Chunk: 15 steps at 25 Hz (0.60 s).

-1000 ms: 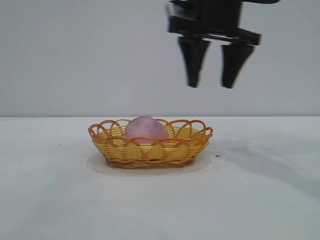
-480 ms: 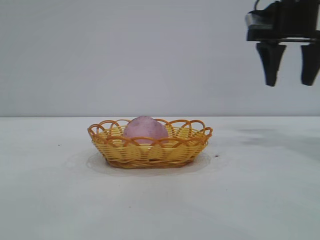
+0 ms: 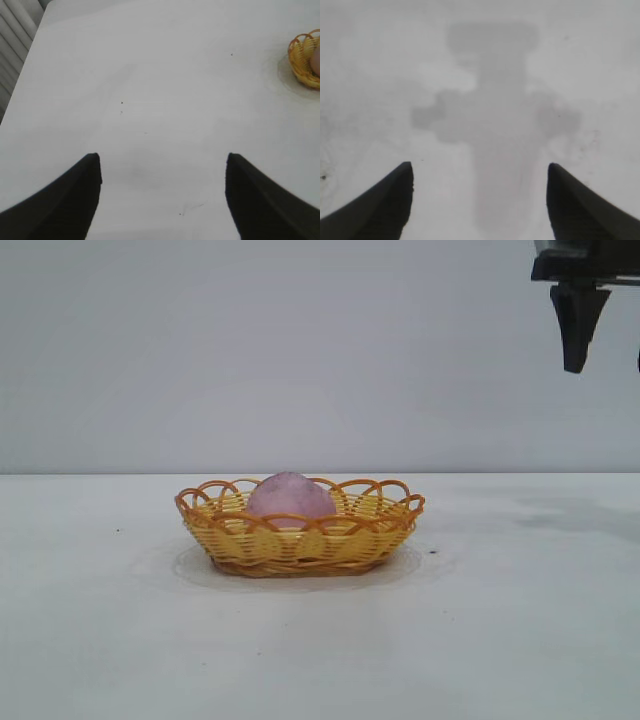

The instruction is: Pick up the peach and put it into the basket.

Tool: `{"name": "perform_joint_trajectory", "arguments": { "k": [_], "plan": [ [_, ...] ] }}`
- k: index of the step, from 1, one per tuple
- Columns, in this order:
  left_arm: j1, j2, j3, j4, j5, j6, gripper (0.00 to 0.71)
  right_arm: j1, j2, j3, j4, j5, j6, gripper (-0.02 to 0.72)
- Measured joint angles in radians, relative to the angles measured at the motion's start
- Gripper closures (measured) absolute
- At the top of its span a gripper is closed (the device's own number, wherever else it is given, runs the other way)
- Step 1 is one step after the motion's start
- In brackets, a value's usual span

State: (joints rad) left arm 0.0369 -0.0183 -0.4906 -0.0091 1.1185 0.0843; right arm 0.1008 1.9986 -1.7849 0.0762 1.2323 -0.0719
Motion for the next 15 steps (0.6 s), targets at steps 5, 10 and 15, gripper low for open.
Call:
{"name": "perform_joint_trajectory", "arguments": {
  "k": [5, 10, 15],
  "plan": [
    [0.000, 0.000, 0.000, 0.000, 0.000, 0.000, 0.251, 0.000, -0.101, 0.059, -0.007, 0.000, 0.000, 0.223],
    [0.000, 0.000, 0.000, 0.000, 0.000, 0.000, 0.251, 0.000, -0.233, 0.158, -0.027, 0.004, 0.002, 0.223],
    [0.000, 0.000, 0.000, 0.000, 0.000, 0.000, 0.251, 0.000, -0.384, 0.296, -0.031, 0.006, 0.002, 0.223]
  ]
}}
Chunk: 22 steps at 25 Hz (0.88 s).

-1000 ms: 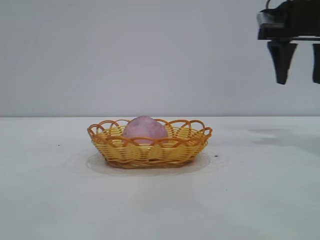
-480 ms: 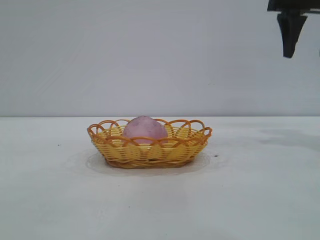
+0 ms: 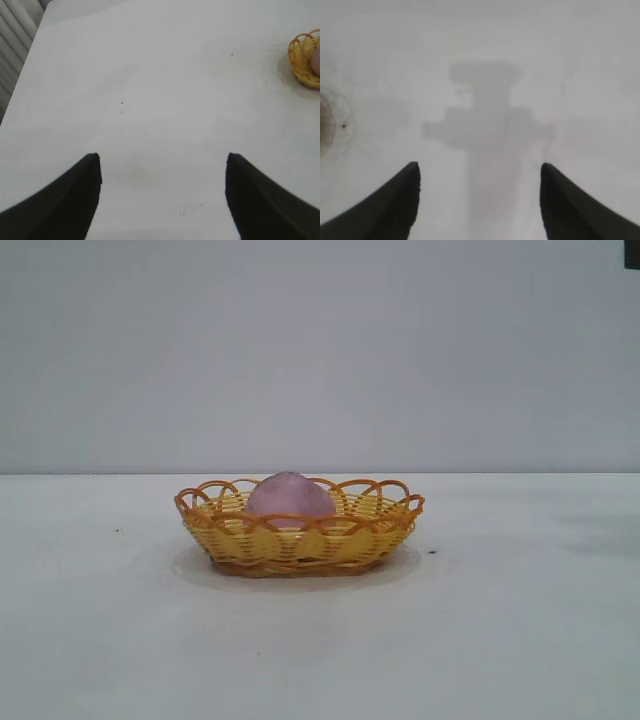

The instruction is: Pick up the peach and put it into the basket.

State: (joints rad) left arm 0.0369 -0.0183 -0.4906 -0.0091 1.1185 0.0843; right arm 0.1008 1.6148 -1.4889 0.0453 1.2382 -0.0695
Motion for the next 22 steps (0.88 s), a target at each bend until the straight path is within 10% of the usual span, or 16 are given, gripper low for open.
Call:
{"name": "perform_joint_trajectory", "arguments": {
  "k": [22],
  "plan": [
    [0.000, 0.000, 0.000, 0.000, 0.000, 0.000, 0.251, 0.000, -0.884, 0.575, -0.053, 0.021, 0.058, 0.223]
  ]
}}
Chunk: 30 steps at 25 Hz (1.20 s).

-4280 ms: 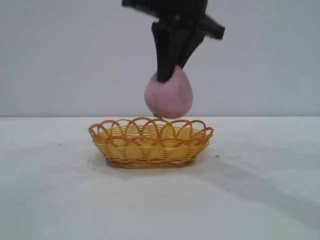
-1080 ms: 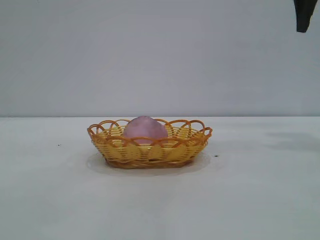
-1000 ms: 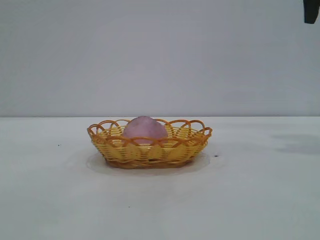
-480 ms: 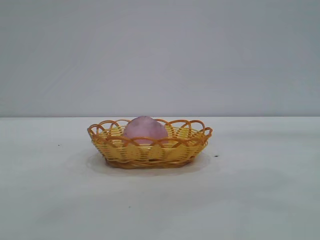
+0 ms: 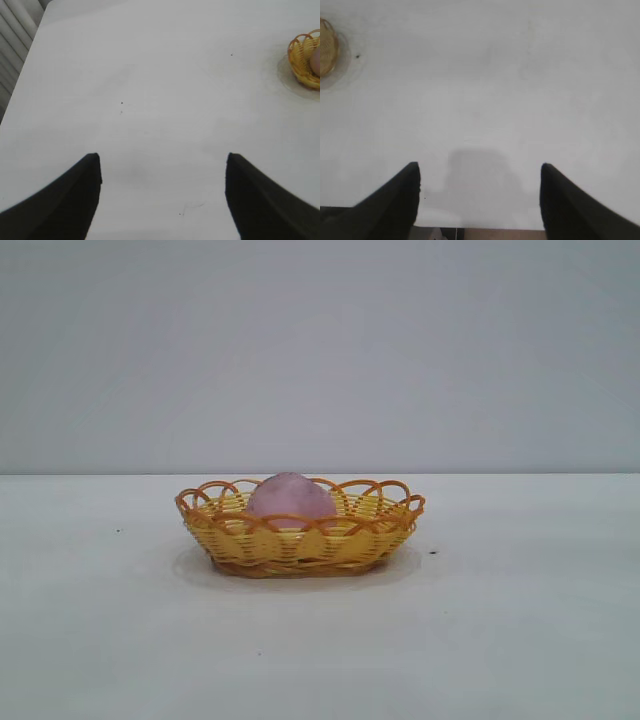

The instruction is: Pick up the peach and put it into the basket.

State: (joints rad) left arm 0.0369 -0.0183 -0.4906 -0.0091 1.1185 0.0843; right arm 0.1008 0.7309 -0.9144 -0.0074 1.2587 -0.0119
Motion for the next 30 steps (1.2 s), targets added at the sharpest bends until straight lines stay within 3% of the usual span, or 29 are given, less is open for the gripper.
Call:
{"name": "perform_joint_trajectory", "arguments": {
  "k": [7, 16, 17, 19, 22, 30],
  "plan": [
    [0.000, 0.000, 0.000, 0.000, 0.000, 0.000, 0.251, 0.000, -0.305, 0.177, -0.002, -0.019, 0.022, 0.223],
    [0.000, 0.000, 0.000, 0.000, 0.000, 0.000, 0.251, 0.000, -0.618, 0.386, 0.006, -0.128, 0.022, 0.223],
    [0.000, 0.000, 0.000, 0.000, 0.000, 0.000, 0.251, 0.000, -0.652, 0.404, 0.008, -0.129, 0.014, 0.265],
    [0.000, 0.000, 0.000, 0.000, 0.000, 0.000, 0.251, 0.000, -0.710, 0.419, 0.018, -0.122, -0.013, 0.276],
    [0.000, -0.001, 0.000, 0.000, 0.000, 0.000, 0.251, 0.000, -0.747, 0.424, 0.037, -0.121, -0.046, 0.335],
    [0.000, -0.001, 0.000, 0.000, 0.000, 0.000, 0.251, 0.000, -0.747, 0.424, 0.038, -0.118, -0.049, 0.329]
  ]
}}
